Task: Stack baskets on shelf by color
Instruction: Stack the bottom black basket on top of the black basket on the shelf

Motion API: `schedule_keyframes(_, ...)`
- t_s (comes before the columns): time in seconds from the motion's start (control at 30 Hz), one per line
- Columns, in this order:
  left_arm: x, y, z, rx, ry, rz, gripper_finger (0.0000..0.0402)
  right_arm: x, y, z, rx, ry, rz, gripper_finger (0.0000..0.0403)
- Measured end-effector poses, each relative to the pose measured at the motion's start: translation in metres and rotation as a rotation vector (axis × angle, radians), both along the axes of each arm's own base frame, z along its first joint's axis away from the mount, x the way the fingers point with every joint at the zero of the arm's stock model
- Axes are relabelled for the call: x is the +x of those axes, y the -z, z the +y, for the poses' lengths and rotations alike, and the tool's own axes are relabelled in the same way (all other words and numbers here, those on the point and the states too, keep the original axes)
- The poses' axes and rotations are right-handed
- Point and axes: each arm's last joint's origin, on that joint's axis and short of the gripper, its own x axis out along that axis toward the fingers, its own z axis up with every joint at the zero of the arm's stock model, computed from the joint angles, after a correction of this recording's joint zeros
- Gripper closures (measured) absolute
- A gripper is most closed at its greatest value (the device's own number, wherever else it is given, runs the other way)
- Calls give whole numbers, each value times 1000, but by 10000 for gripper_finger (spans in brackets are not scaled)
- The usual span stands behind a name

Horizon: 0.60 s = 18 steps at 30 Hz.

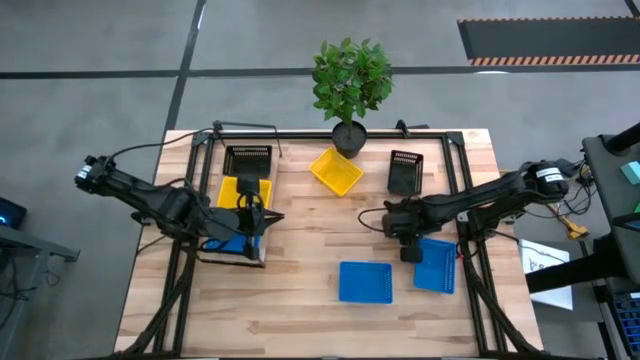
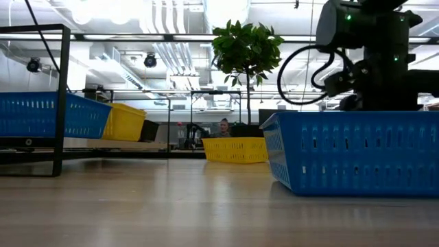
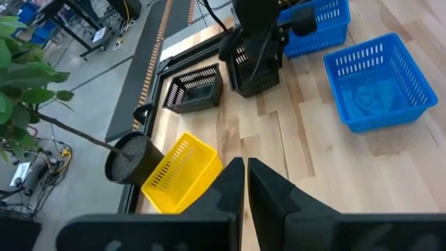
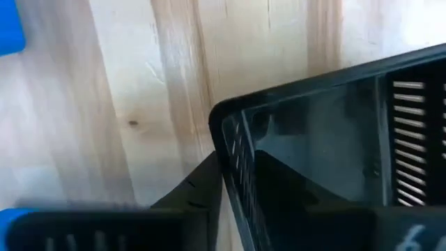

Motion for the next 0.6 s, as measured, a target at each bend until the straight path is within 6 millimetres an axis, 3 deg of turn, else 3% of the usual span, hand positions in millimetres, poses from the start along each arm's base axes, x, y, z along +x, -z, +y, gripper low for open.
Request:
schedule_keyframes(0.13,-2,7,1,-7,2,-15,398,3,3,0,-4,-7,11,383)
schedule_keyframes(0.27,-11,13,5,-23,1,-55,398,8,-3,1,-1,-7,-6,391)
schedule_keyframes(0.6,-45,29,23,-9,-152,-230,398,35,-55,5,22,4,-143,394)
